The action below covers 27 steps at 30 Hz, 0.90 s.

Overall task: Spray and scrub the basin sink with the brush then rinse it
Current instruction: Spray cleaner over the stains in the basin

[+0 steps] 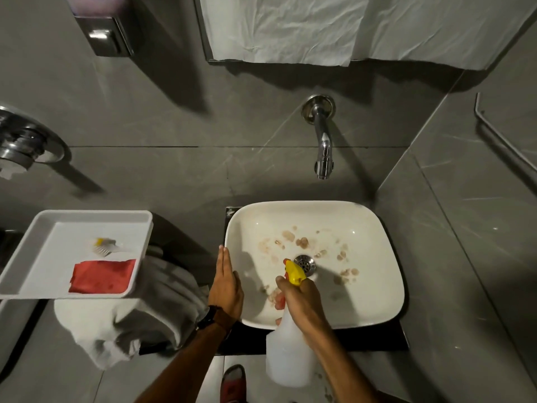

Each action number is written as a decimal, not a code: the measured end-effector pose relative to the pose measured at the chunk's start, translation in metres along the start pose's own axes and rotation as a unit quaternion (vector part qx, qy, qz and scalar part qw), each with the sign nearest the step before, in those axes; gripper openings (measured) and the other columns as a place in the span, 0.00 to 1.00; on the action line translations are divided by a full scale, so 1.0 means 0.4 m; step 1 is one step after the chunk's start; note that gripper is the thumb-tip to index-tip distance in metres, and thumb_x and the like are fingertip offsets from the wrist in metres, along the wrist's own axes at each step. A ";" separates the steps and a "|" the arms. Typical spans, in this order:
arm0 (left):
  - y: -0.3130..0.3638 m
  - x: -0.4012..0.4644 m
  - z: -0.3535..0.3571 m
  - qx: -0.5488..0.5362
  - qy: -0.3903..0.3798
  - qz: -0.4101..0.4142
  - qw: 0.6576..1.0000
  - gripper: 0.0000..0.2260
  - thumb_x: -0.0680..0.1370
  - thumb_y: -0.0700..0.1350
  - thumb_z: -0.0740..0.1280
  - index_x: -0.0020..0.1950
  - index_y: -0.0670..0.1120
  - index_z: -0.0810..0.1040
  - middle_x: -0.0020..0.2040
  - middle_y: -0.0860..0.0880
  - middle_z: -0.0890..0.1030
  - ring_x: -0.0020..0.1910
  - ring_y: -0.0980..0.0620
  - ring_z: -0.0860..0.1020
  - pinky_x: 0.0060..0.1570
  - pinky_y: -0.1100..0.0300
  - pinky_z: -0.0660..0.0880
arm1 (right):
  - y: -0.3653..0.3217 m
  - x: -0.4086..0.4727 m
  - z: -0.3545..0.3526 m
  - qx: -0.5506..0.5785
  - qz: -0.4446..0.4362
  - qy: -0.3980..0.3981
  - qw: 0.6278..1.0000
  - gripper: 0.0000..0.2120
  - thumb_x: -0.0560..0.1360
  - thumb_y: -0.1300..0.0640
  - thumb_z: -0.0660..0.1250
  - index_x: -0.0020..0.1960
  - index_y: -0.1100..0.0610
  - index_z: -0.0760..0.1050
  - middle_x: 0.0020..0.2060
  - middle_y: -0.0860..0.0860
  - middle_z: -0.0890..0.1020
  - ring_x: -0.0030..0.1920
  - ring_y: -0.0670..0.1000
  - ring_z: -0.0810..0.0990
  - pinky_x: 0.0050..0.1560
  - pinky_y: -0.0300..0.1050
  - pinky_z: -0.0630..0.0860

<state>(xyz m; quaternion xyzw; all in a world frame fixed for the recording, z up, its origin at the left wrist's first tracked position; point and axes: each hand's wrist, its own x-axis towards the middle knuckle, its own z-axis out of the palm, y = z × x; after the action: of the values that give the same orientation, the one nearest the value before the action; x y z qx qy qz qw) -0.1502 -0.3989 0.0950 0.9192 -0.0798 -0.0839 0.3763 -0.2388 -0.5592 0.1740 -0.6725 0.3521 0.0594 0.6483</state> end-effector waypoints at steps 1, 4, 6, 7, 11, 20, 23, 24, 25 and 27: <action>-0.003 0.001 0.000 -0.004 0.001 0.000 1.000 0.29 0.83 0.47 0.52 0.81 0.48 0.42 0.82 0.52 0.45 0.63 0.59 0.63 0.44 0.80 0.64 | -0.004 0.004 -0.002 -0.002 -0.006 0.002 1.000 0.17 0.77 0.50 0.67 0.64 0.35 0.76 0.29 0.52 0.82 0.32 0.53 0.82 0.44 0.59 0.86; -0.004 0.002 -0.002 -0.014 0.002 -0.008 1.000 0.31 0.81 0.43 0.55 0.81 0.49 0.42 0.82 0.52 0.45 0.58 0.59 0.64 0.40 0.79 0.64 | -0.023 0.024 -0.014 0.015 0.017 0.009 1.000 0.14 0.77 0.51 0.68 0.61 0.40 0.79 0.29 0.54 0.81 0.31 0.54 0.82 0.41 0.60 0.86; -0.002 0.002 -0.006 -0.030 0.012 -0.007 0.999 0.32 0.81 0.40 0.55 0.81 0.49 0.43 0.82 0.50 0.48 0.62 0.58 0.64 0.52 0.71 0.70 | -0.039 0.045 -0.037 0.025 0.031 0.045 0.998 0.14 0.75 0.53 0.68 0.58 0.41 0.81 0.28 0.53 0.80 0.30 0.53 0.80 0.34 0.54 0.84; -0.002 0.000 -0.006 -0.047 0.014 -0.011 0.999 0.31 0.81 0.39 0.55 0.81 0.48 0.44 0.81 0.48 0.51 0.66 0.56 0.65 0.61 0.63 0.71 | -0.046 0.055 -0.057 0.029 0.031 0.058 0.997 0.13 0.74 0.52 0.68 0.57 0.42 0.82 0.28 0.52 0.80 0.29 0.53 0.80 0.31 0.51 0.83; 0.001 -0.003 -0.003 -0.102 0.015 -0.047 0.994 0.29 0.82 0.38 0.54 0.81 0.49 0.45 0.77 0.44 0.63 0.70 0.43 0.69 0.72 0.44 0.66 | -0.058 0.076 -0.157 0.049 0.030 0.072 0.996 0.10 0.77 0.52 0.68 0.55 0.39 0.80 0.28 0.53 0.82 0.29 0.53 0.81 0.29 0.48 0.80; -0.008 0.002 0.005 -0.093 0.031 -0.044 0.994 0.29 0.82 0.36 0.55 0.81 0.47 0.49 0.78 0.44 0.63 0.71 0.41 0.68 0.72 0.45 0.66 | -0.051 0.059 -0.351 0.057 0.065 0.143 0.986 0.09 0.74 0.50 0.70 0.53 0.42 0.83 0.31 0.52 0.79 0.26 0.55 0.77 0.31 0.53 0.81; -0.010 0.005 0.007 -0.084 0.026 -0.048 0.995 0.29 0.81 0.37 0.55 0.81 0.49 0.48 0.77 0.44 0.64 0.69 0.41 0.70 0.70 0.44 0.68 | -0.033 0.029 -0.391 0.038 0.053 0.162 0.985 0.10 0.77 0.52 0.68 0.55 0.41 0.81 0.36 0.53 0.79 0.28 0.55 0.77 0.30 0.52 0.81; -0.011 0.005 0.007 -0.083 0.025 -0.048 0.995 0.30 0.81 0.37 0.55 0.81 0.49 0.48 0.77 0.44 0.64 0.69 0.41 0.70 0.70 0.44 0.68 | -0.026 0.018 -0.400 0.028 0.046 0.160 0.986 0.10 0.78 0.53 0.68 0.57 0.40 0.80 0.36 0.53 0.79 0.28 0.55 0.78 0.30 0.52 0.81; -0.009 0.003 0.008 -0.084 0.024 -0.047 0.995 0.30 0.81 0.37 0.55 0.81 0.49 0.48 0.77 0.45 0.64 0.69 0.40 0.70 0.70 0.44 0.68 | -0.017 0.004 -0.408 0.016 0.046 0.156 0.987 0.11 0.79 0.53 0.67 0.58 0.40 0.80 0.37 0.53 0.79 0.28 0.55 0.78 0.29 0.52 0.81; -0.006 0.002 0.011 -0.084 0.024 -0.048 0.995 0.30 0.81 0.37 0.55 0.81 0.49 0.48 0.77 0.45 0.64 0.69 0.41 0.70 0.71 0.44 0.68 | 0.003 -0.025 -0.415 -0.002 0.062 0.149 0.987 0.10 0.79 0.54 0.67 0.54 0.39 0.80 0.37 0.54 0.78 0.28 0.54 0.77 0.29 0.52 0.82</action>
<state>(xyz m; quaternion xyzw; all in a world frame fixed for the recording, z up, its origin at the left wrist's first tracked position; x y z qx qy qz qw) -0.1501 -0.4005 0.0903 0.8890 -0.0192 -0.0865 0.4493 -0.3095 -0.7068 0.2039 -0.6519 0.4855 -0.0010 0.5825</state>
